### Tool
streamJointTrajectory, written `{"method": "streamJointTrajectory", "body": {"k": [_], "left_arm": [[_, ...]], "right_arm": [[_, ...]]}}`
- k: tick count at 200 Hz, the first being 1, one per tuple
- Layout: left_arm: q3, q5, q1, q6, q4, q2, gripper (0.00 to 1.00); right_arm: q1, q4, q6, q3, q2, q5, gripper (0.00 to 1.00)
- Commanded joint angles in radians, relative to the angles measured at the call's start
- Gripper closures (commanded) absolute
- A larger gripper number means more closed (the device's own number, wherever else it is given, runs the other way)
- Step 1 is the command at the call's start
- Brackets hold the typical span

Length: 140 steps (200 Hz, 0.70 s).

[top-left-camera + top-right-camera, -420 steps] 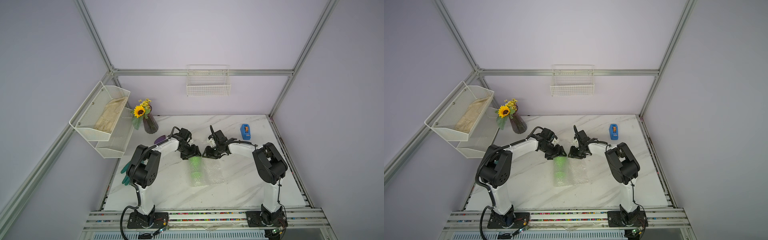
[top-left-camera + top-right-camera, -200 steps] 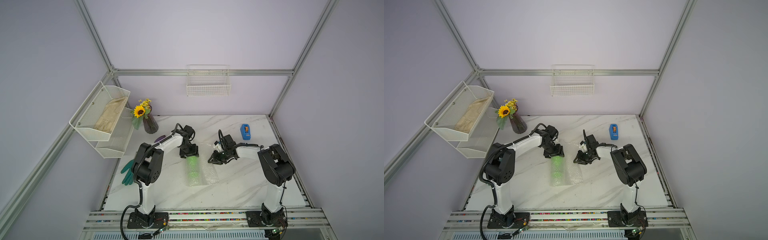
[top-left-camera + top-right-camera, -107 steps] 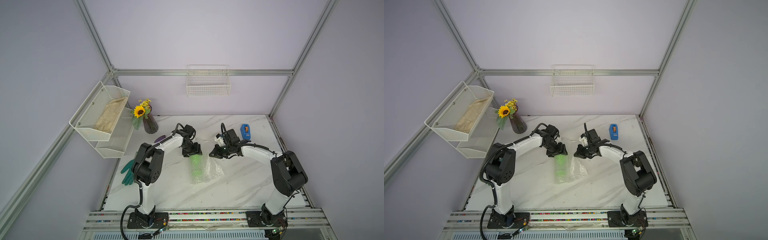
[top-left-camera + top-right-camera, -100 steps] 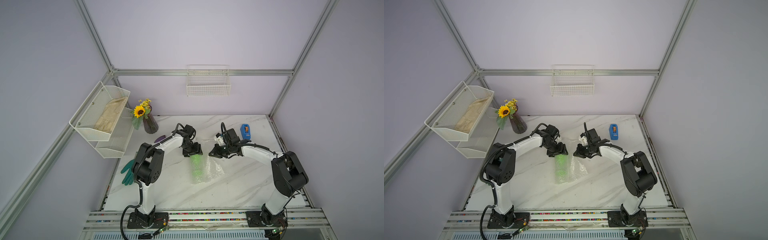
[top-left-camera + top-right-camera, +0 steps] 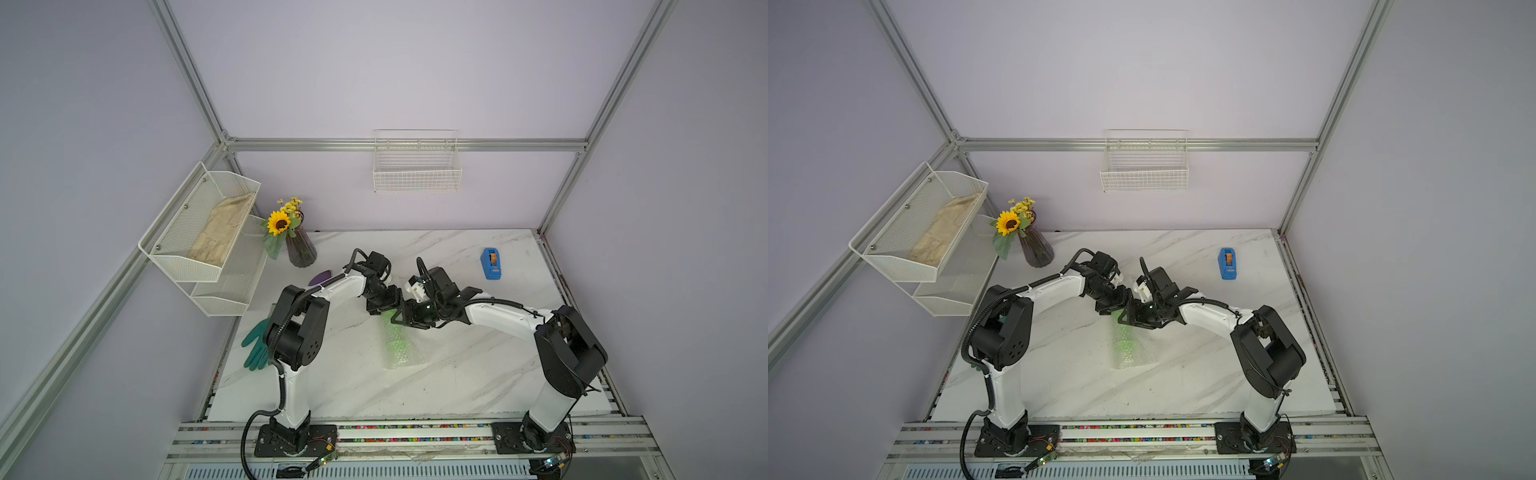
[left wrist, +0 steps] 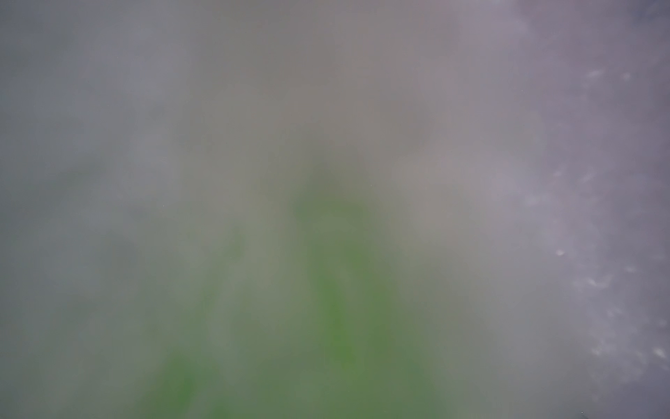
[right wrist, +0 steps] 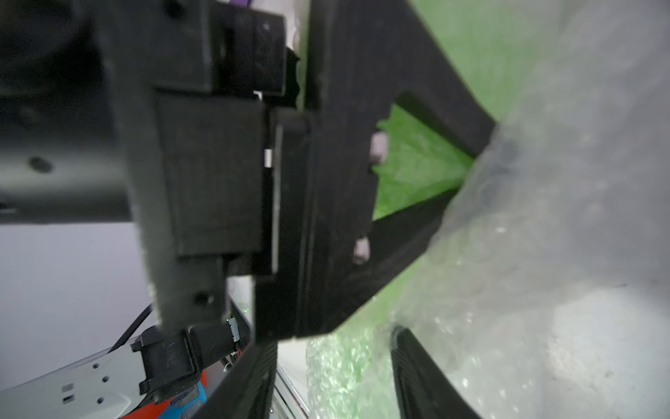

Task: Wrap wine glasses in bubble wrap
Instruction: Wrap the wine glass in bubble wrap, then adjust the bubble wrap at the center of the board.

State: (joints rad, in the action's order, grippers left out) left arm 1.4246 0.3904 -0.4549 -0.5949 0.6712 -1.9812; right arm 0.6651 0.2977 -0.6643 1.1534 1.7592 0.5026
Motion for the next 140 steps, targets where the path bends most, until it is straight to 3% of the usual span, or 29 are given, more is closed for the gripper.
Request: {"method": "streamJointTrajectory", "body": {"k": [1, 14, 38, 80, 98, 140], "left_arm": [[-0.024, 0.012, 0.010, -0.025, -0.019, -0.009, 0.62], [-0.025, 0.011, 0.012, -0.026, -0.018, -0.009, 0.62], [-0.028, 0.010, 0.012, -0.031, -0.018, -0.008, 0.62], [-0.032, 0.003, 0.015, -0.042, -0.020, 0.009, 0.60], [-0.033, 0.004, 0.025, -0.044, -0.020, 0.033, 0.46], [-0.047, -0.008, 0.091, -0.007, 0.021, 0.188, 0.24]], "right_arm": [[0.033, 0.061, 0.000, 0.053, 0.028, -0.119, 0.38], [0.054, 0.087, -0.003, 0.071, 0.032, -0.179, 0.39], [0.089, 0.148, -0.001, 0.111, 0.049, -0.295, 0.59], [0.116, 0.213, 0.013, 0.147, 0.058, -0.390, 0.90], [0.117, 0.225, 0.027, 0.150, 0.046, -0.407, 1.00], [0.111, 0.326, 0.241, 0.213, 0.053, -0.422, 1.00]]}}
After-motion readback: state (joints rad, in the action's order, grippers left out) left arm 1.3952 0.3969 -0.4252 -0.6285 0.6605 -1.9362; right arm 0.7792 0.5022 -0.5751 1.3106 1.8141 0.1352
